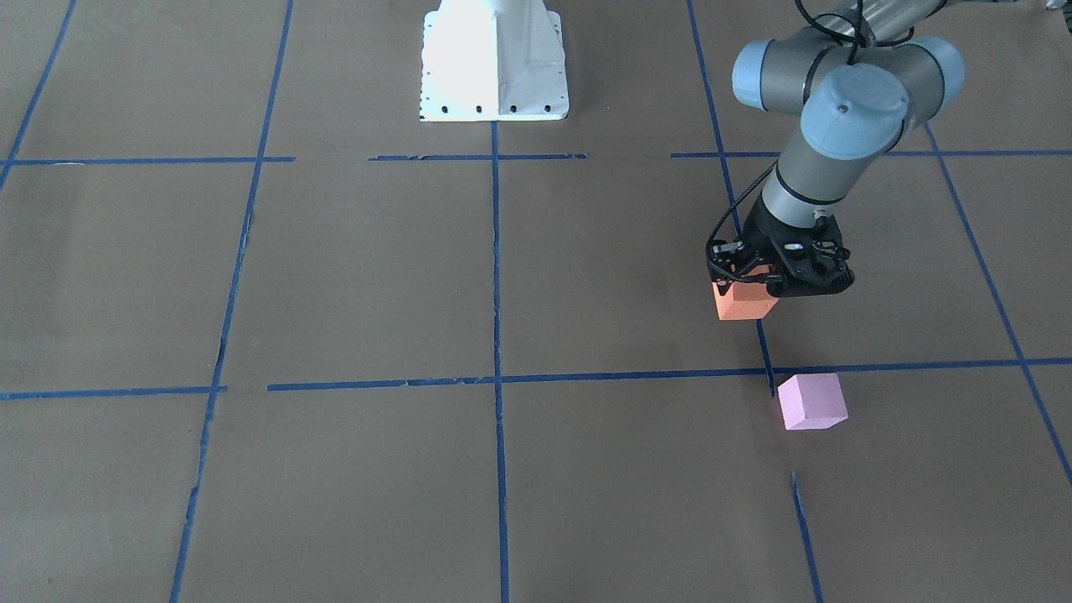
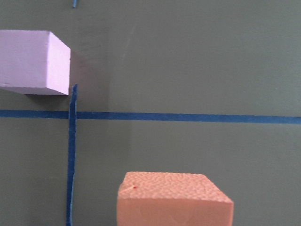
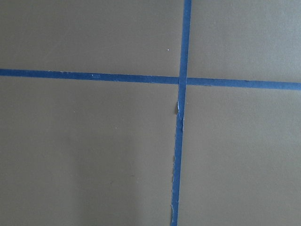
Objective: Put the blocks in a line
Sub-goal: 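Carry the orange cube toward the pink cube, between pink and purple cubes, then lower the orange cube onto the table and open the left gripper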
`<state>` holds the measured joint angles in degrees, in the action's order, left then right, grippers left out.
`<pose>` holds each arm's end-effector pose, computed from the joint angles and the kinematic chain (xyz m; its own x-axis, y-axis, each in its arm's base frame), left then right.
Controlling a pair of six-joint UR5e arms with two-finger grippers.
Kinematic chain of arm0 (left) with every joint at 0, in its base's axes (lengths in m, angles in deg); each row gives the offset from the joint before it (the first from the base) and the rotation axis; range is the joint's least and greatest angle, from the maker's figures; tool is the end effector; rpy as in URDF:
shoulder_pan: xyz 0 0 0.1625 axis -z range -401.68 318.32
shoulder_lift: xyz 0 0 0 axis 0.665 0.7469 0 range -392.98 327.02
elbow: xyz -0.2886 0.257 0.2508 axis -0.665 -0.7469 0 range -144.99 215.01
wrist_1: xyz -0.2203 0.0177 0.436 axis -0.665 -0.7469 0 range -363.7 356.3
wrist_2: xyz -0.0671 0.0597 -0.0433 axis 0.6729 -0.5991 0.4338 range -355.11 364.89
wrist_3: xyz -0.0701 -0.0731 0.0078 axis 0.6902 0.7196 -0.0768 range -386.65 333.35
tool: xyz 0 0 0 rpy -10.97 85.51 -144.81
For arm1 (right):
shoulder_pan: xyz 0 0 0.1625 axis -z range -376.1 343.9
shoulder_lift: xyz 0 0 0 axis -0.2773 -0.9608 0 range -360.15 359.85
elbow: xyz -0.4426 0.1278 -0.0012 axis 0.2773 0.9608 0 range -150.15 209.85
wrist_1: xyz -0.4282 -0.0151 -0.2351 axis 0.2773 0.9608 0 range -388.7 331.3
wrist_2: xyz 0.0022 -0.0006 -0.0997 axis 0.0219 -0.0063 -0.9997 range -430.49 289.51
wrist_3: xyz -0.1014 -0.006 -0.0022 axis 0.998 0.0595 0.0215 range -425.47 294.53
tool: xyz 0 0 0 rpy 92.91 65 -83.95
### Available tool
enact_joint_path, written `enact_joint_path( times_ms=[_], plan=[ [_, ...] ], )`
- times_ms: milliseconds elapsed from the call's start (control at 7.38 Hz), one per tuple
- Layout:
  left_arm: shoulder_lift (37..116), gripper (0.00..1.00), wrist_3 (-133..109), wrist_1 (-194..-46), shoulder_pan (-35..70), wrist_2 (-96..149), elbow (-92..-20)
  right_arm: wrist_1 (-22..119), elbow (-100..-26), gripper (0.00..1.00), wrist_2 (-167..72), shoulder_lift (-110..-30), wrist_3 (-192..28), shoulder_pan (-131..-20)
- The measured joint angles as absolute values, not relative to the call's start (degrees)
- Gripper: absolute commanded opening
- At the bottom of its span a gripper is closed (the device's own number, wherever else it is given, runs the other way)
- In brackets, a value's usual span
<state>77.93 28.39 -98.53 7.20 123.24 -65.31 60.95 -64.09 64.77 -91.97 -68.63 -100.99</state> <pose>0.3962 -0.5832 0.3627 0.7103 -0.0468 -0.7023 0.0881 0.9959 0.0227 0.0110 -0.5612 0.6727 0.7021 -0.0381 0.7110 0.0503 0.9987 0.0039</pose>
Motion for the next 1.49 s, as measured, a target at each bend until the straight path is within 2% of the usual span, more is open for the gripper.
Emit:
enact_joint_path(
  times_ms=[542, 948, 1083, 1219, 1354, 1490],
  plan=[
    [75.69, 0.00, 25.18, -104.61, 9.40, 126.01, -58.25, 60.95, -64.09, 1.00, 64.80, -91.96, -68.63, -100.93],
    [75.46, 0.00, 24.81, -106.41, 9.47, 126.09, -56.40, 60.95, -64.06, 1.00, 64.79, -91.98, -68.63, -100.99],
    [75.42, 0.17, 24.70, -106.48, 9.46, 126.09, -55.99, 60.95, -64.06, 1.00, 64.81, -91.99, -68.63, -101.00],
    [75.40, 0.72, 24.36, -106.51, 9.42, 126.09, -55.58, 60.95, -64.07, 1.00, 64.79, -91.99, -68.63, -101.00],
    [75.39, 1.00, 23.80, -106.52, 9.40, 126.07, -55.38, 60.95, -64.07, 1.00, 64.79, -91.99, -68.63, -101.00],
    [75.41, 1.00, 23.24, -106.53, 9.36, 126.03, -55.18, 60.95, -64.07, 1.00, 64.81, -91.99, -68.63, -101.00]
  ],
)
